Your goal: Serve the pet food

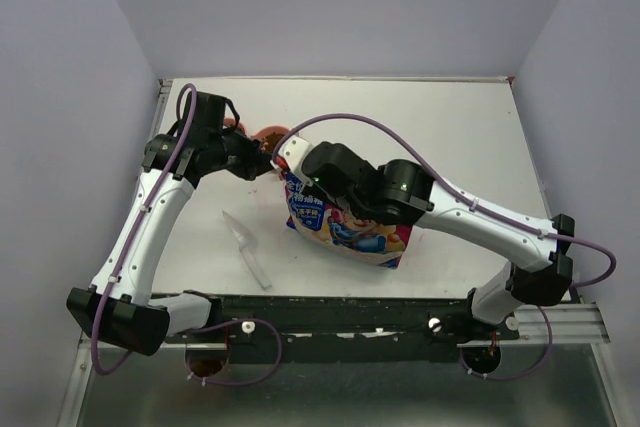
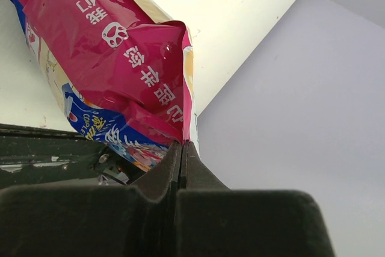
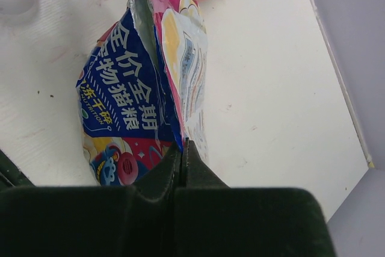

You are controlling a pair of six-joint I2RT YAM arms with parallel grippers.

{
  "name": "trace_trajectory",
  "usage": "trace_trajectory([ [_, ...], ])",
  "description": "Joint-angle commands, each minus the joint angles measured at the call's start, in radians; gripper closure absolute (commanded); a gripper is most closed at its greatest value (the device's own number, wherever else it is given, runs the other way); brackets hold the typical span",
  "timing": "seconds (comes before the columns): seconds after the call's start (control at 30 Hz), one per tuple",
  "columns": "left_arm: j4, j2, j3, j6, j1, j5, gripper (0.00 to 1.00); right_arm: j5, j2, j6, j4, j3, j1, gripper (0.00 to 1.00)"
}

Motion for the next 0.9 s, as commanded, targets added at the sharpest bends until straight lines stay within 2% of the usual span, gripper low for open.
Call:
trace_trajectory([
  [0.0, 0.055, -0.047, 0.025, -0.01, 0.007, 0.01, 1.0, -0.049, -0.042, 0.001, -0.007, 0.007, -0.035, 1.0],
  [0.1, 0.054, -0.042, 0.033, -0.01, 0.007, 0.01, 1.0, -0.144, -0.062, 0.019, -0.011, 0.006, -0.078, 1.0],
  [0.2, 0.05, -0.04, 0.044, -0.007, 0.007, 0.01, 1.0, -0.149, -0.066, 0.022, -0.031, -0.006, -0.087, 0.99],
  [0.3, 0.05, -0.036, 0.05, -0.006, 0.009, 0.015, 1.0, -0.138, -0.088, 0.021, -0.025, -0.04, -0.087, 0.82],
  [0.43, 0.052, -0.034, 0.05, -0.006, 0.007, 0.016, 1.0, -0.109, -0.085, 0.025, -0.025, -0.048, -0.089, 0.67],
  [0.87, 0.052, -0.016, 0.068, 0.002, 0.009, 0.024, 1.0, -0.076, -0.117, 0.024, -0.03, -0.108, -0.09, 0.67],
])
